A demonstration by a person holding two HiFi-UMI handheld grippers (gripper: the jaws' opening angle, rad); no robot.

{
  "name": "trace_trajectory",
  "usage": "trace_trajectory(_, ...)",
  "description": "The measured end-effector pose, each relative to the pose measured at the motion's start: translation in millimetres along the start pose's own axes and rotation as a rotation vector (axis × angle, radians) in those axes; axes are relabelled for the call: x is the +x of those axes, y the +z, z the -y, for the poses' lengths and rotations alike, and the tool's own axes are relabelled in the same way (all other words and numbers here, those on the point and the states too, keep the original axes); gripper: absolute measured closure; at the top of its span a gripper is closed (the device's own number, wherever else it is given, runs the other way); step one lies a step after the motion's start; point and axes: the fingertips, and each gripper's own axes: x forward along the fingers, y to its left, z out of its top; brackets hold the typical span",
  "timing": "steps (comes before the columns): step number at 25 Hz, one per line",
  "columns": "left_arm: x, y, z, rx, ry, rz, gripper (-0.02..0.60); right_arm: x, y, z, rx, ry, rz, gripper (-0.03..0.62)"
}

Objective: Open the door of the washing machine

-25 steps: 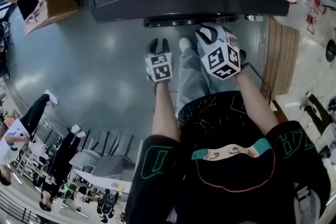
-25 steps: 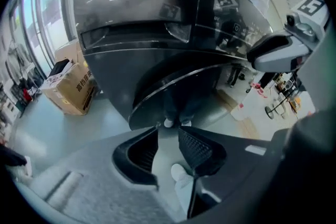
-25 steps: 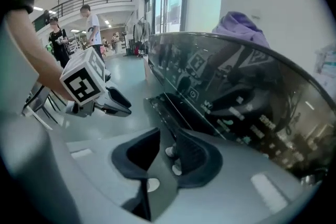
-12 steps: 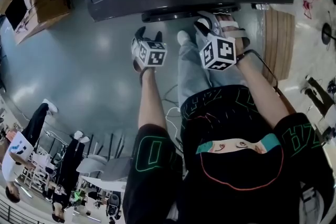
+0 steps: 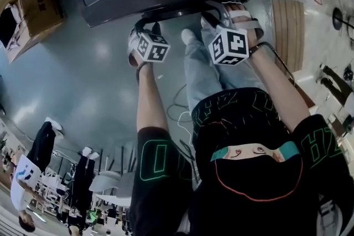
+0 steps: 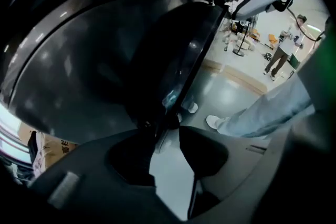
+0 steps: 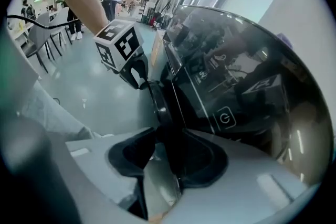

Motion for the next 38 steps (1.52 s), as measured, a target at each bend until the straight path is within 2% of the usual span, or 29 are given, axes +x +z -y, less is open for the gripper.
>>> trace_trajectory(3, 3, 0, 1, 0.016, -0.002, -0.019, 0.441, 3, -1, -1, -0.023, 0.037, 0.02, 0.442)
trace_trajectory(9, -1, -10, 15, 0.006, 0.007, -0.046, 0.454, 0, -1, -10, 0.023, 0.11, 0.017, 0.441)
trace_trajectory(20, -16, -33, 66, -0.057, 0.025, -0.076, 0.459, -18, -13, -41, -0.072, 0.183, 0.01, 0.439)
trace_trajectory(28, -26, -54, 130, -0.182, 0.049, -0.141, 0.459, -38, -33, -72, -0.209, 0.279, 0.053, 0.437)
trace_trajectory(33, -23, -67, 165, -0.304, 0.121, -0.174, 0.457, -42, -44, -89, -0.312, 0.329, 0.102, 0.437)
trace_trajectory(38, -32, -76, 199, -0.383, 0.172, -0.194, 0.449, -54, -56, -112, -0.379, 0.381, 0.112, 0.439)
